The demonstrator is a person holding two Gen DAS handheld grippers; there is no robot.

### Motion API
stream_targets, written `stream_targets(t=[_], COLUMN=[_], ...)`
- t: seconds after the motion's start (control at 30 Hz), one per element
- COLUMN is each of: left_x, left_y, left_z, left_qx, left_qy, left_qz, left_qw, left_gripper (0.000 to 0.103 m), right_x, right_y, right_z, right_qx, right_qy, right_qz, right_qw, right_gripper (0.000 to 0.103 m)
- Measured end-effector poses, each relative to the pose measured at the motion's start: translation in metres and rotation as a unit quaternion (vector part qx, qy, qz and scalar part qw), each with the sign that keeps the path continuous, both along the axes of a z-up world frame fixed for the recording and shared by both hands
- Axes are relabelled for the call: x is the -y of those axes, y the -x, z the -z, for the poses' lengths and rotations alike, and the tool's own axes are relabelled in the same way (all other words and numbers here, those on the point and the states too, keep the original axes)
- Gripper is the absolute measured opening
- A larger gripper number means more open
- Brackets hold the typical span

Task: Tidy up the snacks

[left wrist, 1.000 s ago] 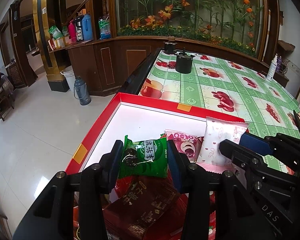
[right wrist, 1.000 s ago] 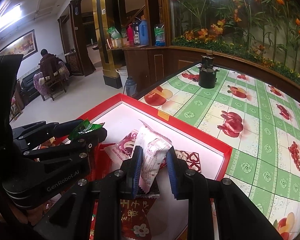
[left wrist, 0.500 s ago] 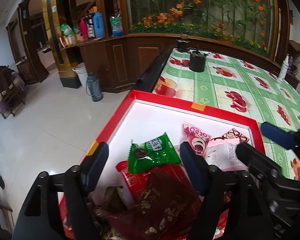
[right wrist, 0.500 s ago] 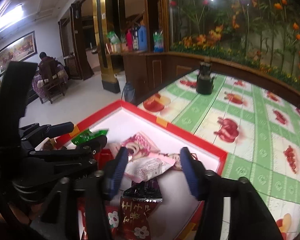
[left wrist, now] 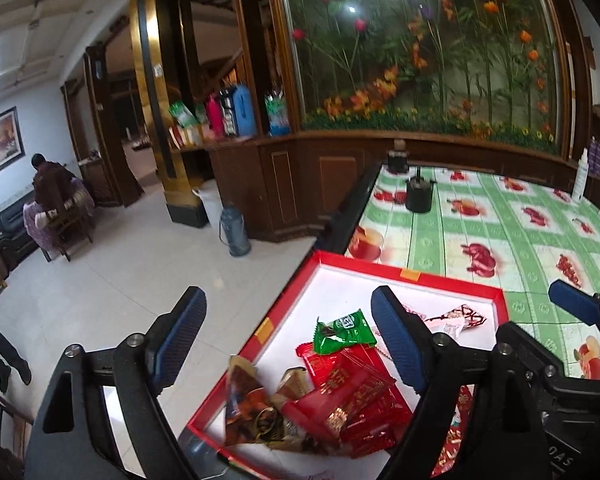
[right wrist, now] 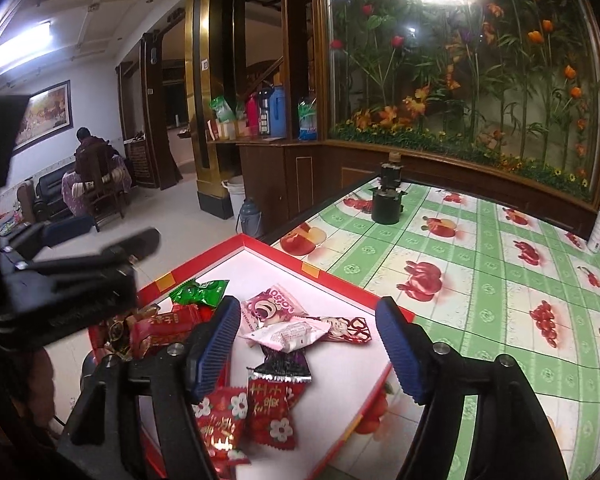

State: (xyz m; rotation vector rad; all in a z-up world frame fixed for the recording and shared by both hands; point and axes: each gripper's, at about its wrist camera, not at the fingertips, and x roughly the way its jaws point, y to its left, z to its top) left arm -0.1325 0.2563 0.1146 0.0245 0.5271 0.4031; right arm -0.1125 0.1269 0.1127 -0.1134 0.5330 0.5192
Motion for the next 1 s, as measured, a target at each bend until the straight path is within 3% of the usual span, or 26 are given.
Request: stream_targets(t=[0.23, 0.4, 1.0], left_x=[0.006, 0.013, 0.023], left_y=[0.019, 0.025, 0.039], left_z=[-0.006, -0.002, 0.009], left_qx=[-0.011, -0.025, -0.043], left_qy=[-0.004, 0.002, 0.014], left_qz=[-0.012, 0.011, 0.021], left_qw=[0.9999, 0.9996, 0.9988], left_gripper=[0.089, 0.089, 0.089], right_x=[0.008, 0.012, 0.018], right_y=[0.024, 0.037, 0.049], right_z=[-0.006, -0.008, 0.0], right_qx=[0.008, 0.014, -0.001], right_qy=[0.001, 0.001, 0.001], right_qz=[-0.001, -0.001, 0.0], right_qw=[1.0, 1.0, 1.0], right_gripper=[0.074, 0.075, 0.075])
